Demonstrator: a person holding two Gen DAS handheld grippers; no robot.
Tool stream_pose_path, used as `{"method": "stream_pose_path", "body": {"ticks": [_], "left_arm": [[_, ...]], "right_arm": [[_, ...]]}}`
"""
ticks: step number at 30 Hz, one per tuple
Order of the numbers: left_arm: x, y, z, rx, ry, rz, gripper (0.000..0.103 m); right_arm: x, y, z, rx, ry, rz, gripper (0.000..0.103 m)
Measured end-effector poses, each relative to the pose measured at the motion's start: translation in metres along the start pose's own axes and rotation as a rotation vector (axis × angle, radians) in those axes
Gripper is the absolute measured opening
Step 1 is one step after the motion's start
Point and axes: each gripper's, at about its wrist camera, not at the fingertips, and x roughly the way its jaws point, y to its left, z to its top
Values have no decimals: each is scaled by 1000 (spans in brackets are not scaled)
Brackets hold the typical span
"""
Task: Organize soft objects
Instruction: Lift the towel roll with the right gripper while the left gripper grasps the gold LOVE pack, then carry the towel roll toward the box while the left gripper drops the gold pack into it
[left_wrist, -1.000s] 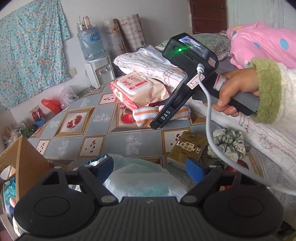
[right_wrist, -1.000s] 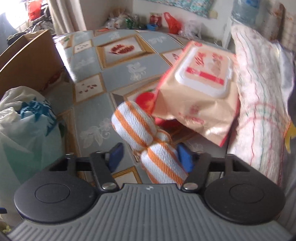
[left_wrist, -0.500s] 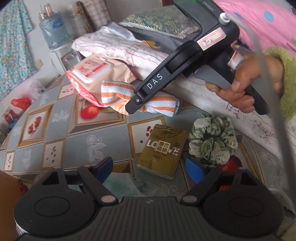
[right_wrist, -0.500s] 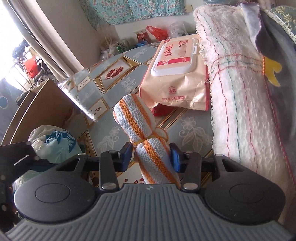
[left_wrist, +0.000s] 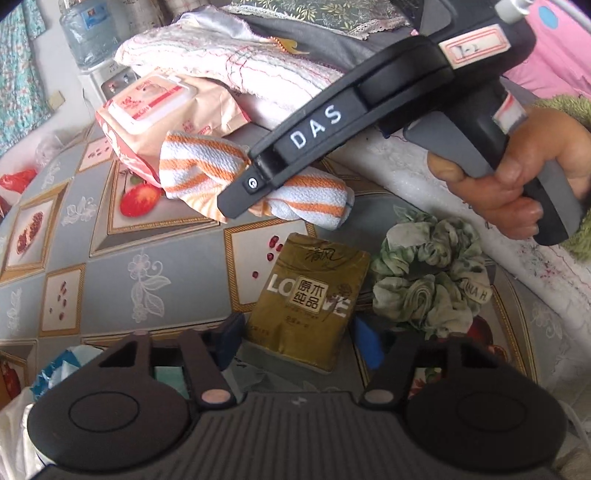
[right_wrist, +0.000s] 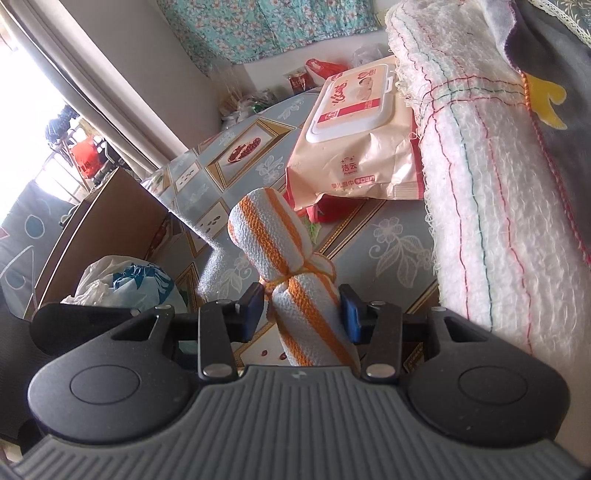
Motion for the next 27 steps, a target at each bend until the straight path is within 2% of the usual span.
{"method": "stream_pose_path", "body": {"ticks": [8,14,20,23,27], "left_arm": [[-11,3,1,-74,-54,-3,59],[-37,15,-2,-188,-111,-11,58],[-86,29,-16,-296,-209,-16,58],[-120,35,-31,-345,-270,-12,58],[-173,47,-62,-408,-367,29,58]], "right_arm": [[-9,-6,1,37,-59,61,43],[-31,-9,7,86,-136,96,43],[-69,6,15,85,-228,126,42],[-88,26,18,55,-257,133,42],[-103,63,19,0,-267,136,43]]}}
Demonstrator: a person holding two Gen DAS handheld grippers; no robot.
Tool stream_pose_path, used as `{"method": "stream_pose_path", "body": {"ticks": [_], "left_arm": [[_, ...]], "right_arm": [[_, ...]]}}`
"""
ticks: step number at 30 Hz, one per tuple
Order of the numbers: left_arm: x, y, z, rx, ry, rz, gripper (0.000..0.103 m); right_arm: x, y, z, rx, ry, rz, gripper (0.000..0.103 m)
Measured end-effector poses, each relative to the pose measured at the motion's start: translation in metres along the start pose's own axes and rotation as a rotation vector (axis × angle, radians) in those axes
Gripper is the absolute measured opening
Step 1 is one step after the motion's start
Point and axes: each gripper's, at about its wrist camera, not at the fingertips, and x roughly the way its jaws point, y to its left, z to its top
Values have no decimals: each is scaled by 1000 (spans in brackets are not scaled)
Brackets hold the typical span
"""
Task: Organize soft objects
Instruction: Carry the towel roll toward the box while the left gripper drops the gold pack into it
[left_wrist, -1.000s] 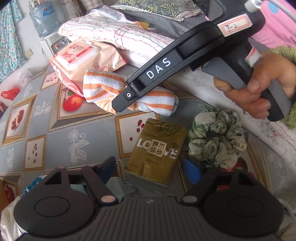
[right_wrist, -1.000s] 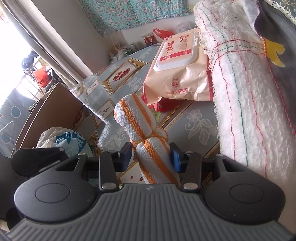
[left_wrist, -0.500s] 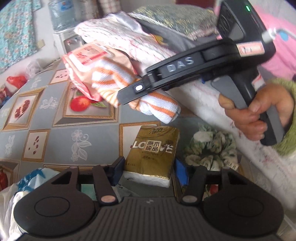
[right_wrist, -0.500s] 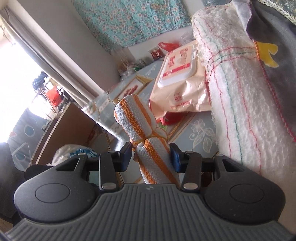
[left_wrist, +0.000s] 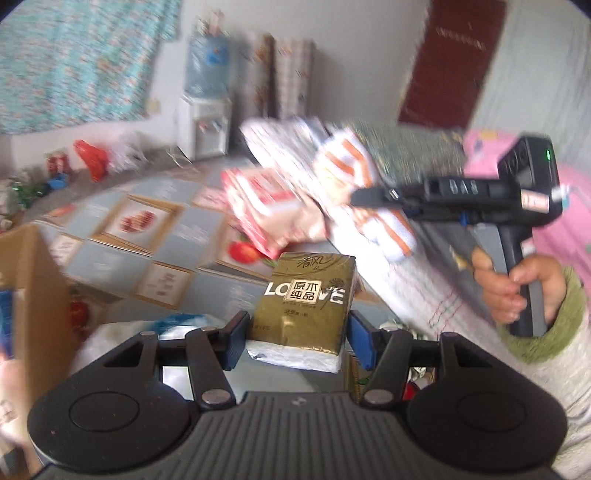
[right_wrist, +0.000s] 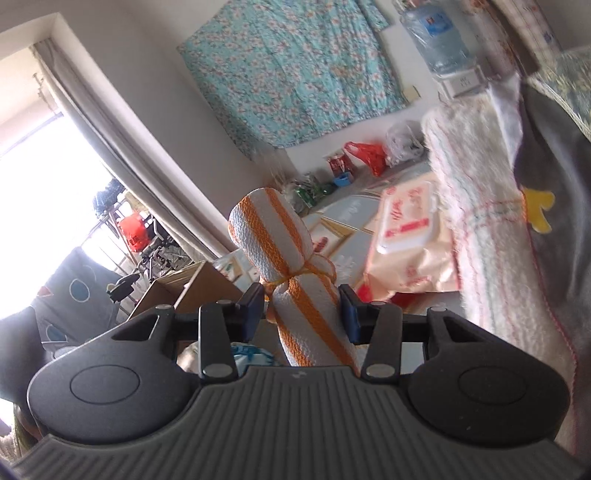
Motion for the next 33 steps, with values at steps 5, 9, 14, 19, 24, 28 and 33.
{"method": "stream_pose_path", "body": {"ticks": [5,9,14,19,24,28,33], "left_arm": [[-81,45,-20,-108,-147,87,58],[-138,85,-49,-199,-240,198,58],[-179,129,-89,-293,-274,320,58],[-185,168,-118,-375,-240,378,58],[-182,199,-132,-388,-214,472,58],[-187,217,-145,-419,-197,498,56],[-175,236,-150,-472,-173,466,50]], "right_arm": [[-1,58,-3,-65,28,42,43],[13,110,-10,-119,80,99,42],[55,178,-26,-152,186,183,43],[106,241,-50,-170,309,249,43],[152,288,-72,-174,418,273,43],[170,307,-84,-190,465,287,43],[193,313,-89,-172,493,275,43]]}}
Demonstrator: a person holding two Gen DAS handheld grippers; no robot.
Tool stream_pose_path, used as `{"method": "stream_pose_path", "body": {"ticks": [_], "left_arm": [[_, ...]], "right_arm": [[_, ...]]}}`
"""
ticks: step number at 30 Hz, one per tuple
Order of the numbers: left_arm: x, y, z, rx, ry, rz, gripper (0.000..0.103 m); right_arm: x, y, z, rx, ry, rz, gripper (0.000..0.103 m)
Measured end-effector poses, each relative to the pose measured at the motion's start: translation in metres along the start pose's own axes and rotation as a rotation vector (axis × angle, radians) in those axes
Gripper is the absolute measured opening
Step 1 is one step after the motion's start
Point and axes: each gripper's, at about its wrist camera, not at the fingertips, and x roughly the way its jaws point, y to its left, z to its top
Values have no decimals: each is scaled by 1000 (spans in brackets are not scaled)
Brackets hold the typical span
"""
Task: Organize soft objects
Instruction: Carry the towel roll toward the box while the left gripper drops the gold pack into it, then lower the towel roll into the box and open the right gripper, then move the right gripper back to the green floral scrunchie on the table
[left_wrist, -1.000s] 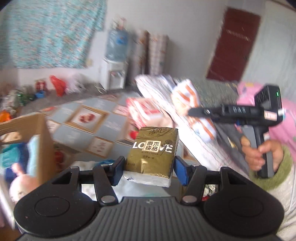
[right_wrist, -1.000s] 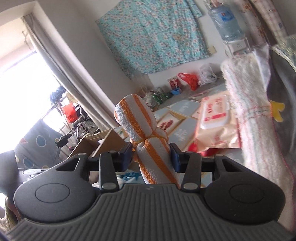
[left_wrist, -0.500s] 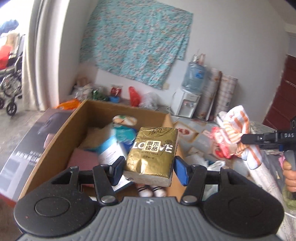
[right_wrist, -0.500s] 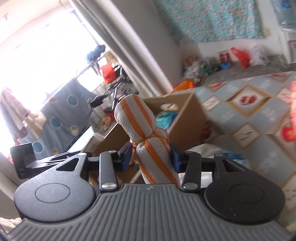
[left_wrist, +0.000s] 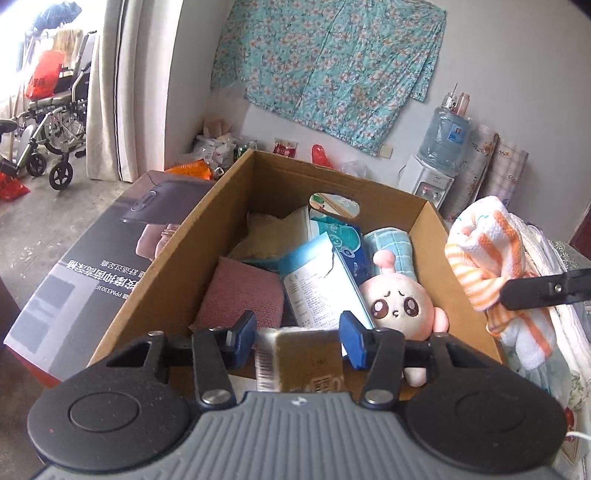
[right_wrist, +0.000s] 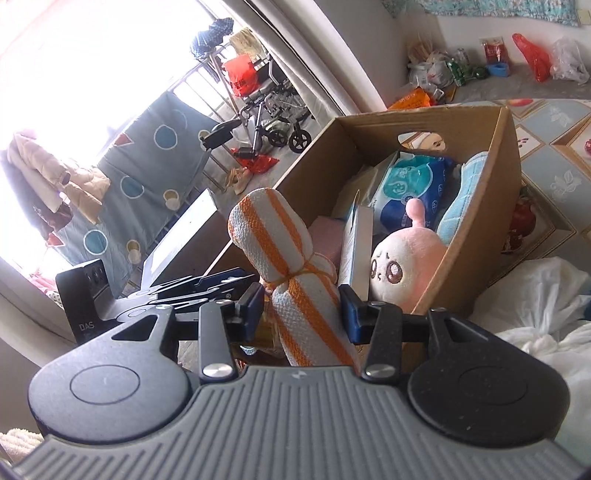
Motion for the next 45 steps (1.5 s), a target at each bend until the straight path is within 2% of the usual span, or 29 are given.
{"method": "stream_pose_path", "body": {"ticks": [4,6,11,13,19,24,28,33,36,41,45], "left_arm": [[5,6,2,-13,-9,2,46],[5,9,5,-25,-11,1,46],[0,13,7,-32,-36,6,47],[-5,15,7,-39,-47,-2,58],[-35,20,0,-65,-109,-10,79],[-60,24,-7,-72,-174,10,87],[-72,31,-13,-88,-202,21,88],[-82,42,-18,-117,-218,15,88],[-85,48,-20,-129,-226,8,88],[-89,56,-25,-154,-233,-15,88],[-89,59,-27,-154,-234,-23,88]], "right_arm": [[7,-4,4,19,11,-12,43],[5,-16,6,23,12,-12,43],[5,-16,7,40,23,-3,43],[10,-15,8,41,34,2,43],[31,-3,11,89,83,49,44],[67,4,10,177,151,62,44],[99,4,4,270,198,70,44],[133,6,-7,324,266,-5,45],[144,5,-13,357,275,-61,45],[136,4,-20,379,252,-165,44],[132,3,-24,369,246,-204,45]]}}
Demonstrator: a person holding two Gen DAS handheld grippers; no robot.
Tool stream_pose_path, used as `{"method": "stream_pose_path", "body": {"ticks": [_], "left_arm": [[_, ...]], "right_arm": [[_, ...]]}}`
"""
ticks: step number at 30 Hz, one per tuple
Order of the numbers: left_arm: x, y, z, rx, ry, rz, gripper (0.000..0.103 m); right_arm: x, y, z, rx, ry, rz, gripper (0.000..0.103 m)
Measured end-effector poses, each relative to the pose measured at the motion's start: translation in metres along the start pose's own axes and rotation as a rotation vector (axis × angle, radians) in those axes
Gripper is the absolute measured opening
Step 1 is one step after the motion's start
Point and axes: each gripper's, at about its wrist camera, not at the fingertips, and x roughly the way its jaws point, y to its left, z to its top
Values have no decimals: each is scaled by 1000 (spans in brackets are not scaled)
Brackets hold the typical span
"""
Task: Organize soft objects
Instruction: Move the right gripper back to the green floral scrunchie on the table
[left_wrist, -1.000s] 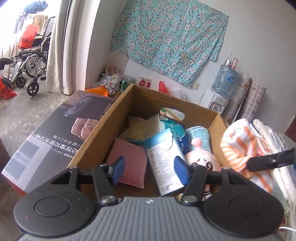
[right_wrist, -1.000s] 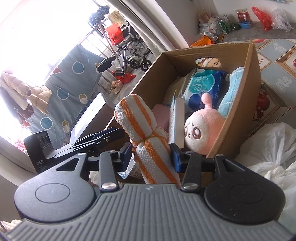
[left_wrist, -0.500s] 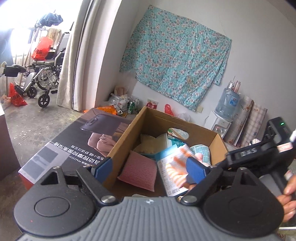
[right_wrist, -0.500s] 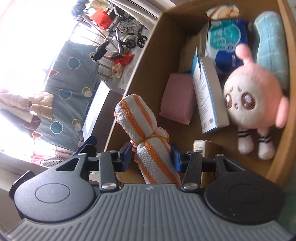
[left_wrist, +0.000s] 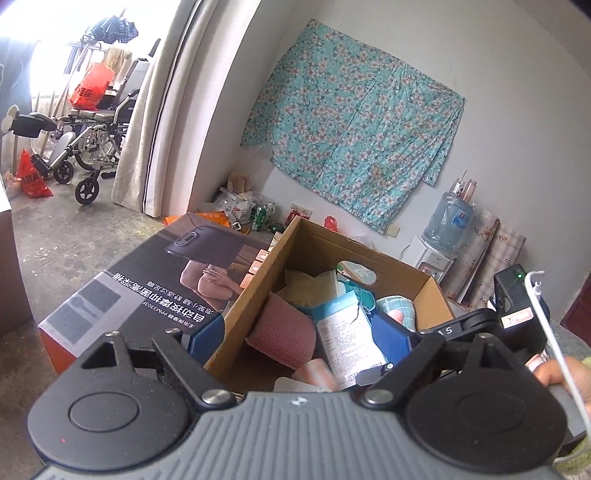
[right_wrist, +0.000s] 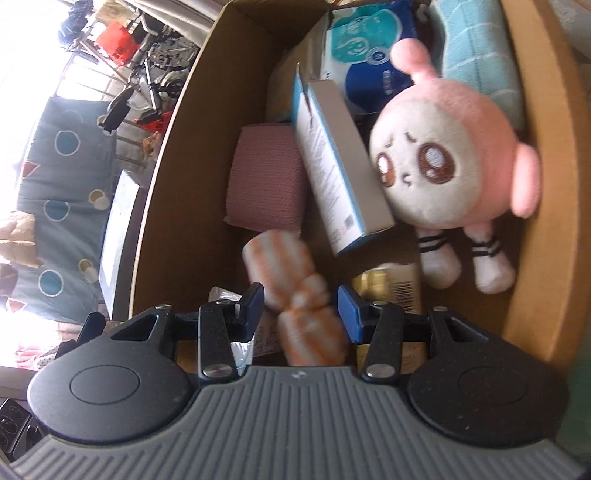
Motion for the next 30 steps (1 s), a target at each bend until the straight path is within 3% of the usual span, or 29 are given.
{"method": "stream_pose_path", "body": {"ticks": [6,10,19,24,30], "left_arm": [[1,-5,-2,8,12,-17,88],[-1,-12,-5,31,9,-41,92],[-2,-55,-15,107,23,-176,96],[1,-102,-29,193,44,-307,96],[11,-177,-58,312,90,-473,96]], "right_arm": [[-13,14,-3,-70,-29,-2,46],[-48,19,-10,-158,-102,24,51],[-174,-24,-65,-233,-389,128,68],[-245,-76,-128,-191,-619,64,72],[-297,-144,-199,-83,-783,-157,73]]}}
